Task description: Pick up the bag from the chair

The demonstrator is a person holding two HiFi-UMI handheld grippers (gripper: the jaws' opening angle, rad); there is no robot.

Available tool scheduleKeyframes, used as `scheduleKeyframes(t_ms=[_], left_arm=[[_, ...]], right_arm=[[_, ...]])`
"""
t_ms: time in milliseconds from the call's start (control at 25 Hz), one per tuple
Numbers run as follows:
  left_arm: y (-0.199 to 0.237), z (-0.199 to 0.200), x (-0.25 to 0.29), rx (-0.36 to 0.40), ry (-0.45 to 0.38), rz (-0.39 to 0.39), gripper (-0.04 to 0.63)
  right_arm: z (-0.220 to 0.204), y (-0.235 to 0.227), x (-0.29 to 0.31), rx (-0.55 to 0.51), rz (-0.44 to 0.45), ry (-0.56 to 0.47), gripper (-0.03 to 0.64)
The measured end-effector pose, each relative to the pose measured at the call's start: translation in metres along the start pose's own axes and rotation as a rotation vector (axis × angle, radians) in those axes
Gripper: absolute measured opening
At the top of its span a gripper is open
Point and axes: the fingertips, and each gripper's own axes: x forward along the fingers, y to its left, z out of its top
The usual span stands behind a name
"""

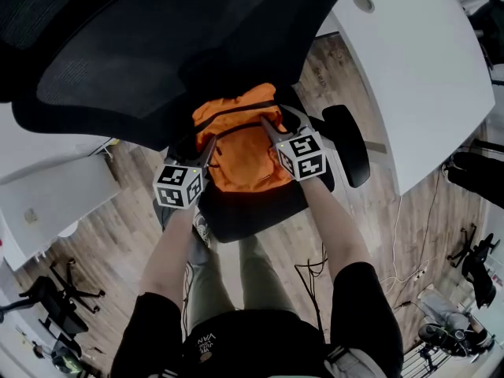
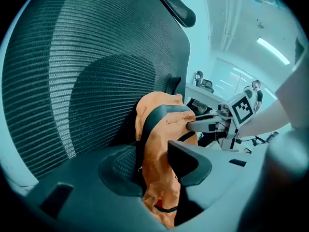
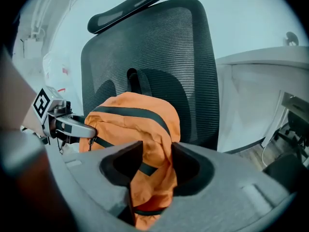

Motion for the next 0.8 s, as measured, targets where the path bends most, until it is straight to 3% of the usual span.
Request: scheduleKeyframes(t_ms=[160, 400, 800], left_arm=[[0.000, -0.001, -0.002, -0.007, -0.004, -0.003, 0.120], [-0.003, 0.001, -0.004, 0.004, 0.005, -0.016, 0.103], [-0.011, 0.003, -0.013, 0.016, 0.003, -0.046, 0.071]], right_arm=[[0.001, 0.006, -0.004, -0.015, 0.012, -0.010, 0.140], [0.001, 0.015, -0.013, -0.005, 0.016, -0.026, 0.062], [0.003, 0.029, -0.035, 0.037, -0.032, -0.074, 0.023]])
